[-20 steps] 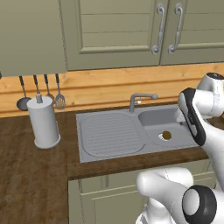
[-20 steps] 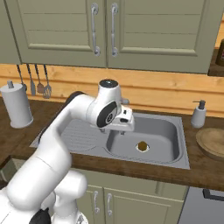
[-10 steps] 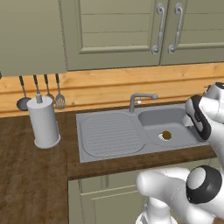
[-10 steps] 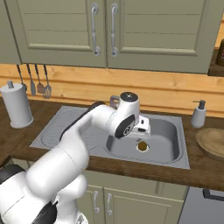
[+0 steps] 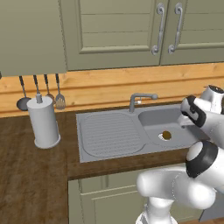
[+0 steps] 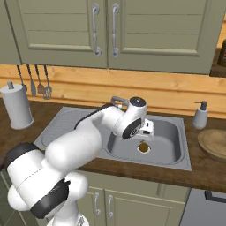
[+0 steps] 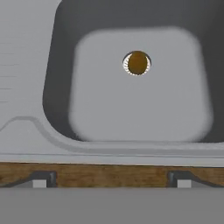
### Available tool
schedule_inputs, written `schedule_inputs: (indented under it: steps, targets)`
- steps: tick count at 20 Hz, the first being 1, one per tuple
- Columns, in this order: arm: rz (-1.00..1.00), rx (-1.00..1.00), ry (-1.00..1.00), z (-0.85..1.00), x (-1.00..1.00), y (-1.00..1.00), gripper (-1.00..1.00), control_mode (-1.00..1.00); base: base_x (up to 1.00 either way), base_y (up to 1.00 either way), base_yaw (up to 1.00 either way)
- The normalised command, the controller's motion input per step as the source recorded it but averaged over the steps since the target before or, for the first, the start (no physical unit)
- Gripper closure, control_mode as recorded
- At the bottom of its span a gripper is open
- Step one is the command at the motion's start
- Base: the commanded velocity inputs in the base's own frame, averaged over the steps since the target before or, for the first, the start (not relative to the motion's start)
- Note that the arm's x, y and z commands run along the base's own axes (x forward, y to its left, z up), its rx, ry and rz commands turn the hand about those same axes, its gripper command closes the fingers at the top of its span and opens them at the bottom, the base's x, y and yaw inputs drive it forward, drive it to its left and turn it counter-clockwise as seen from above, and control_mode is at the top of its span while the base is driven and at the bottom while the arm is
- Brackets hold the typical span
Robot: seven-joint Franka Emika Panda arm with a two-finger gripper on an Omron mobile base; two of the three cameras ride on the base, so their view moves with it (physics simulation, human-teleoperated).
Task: Pick the avocado from the sink and place it in the bowl. Then pick the bowl and place it in the microwave. Then close the microwave door and press the start button.
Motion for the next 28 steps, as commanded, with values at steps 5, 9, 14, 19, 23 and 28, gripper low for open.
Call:
schedule_inputs:
  steps: [5, 9, 14, 19, 23, 28]
  targets:
    - [0.0, 0.08, 0.0, -0.44, 0.24, 0.0, -1.0, -1.0, 0.0, 0.0, 0.0]
    - [0.0, 0.0, 0.02, -0.26, 0.29, 0.0, -1.0, -1.0, 0.0, 0.0, 0.0]
    - [0.0, 0.0, 0.02, -0.35, 0.35, 0.0, -1.0, -1.0, 0.0, 0.0, 0.0]
    - [0.0, 0.0, 0.0, -0.44, 0.34, 0.0, -1.0, -1.0, 0.0, 0.0, 0.0]
    - [0.0, 0.0, 0.0, -0.32, 0.38, 0.0, -1.0, -1.0, 0.0, 0.0, 0.0]
    - [0.0, 0.0, 0.0, -0.31, 0.35, -0.01, -1.0, -1.0, 0.0, 0.0, 0.0]
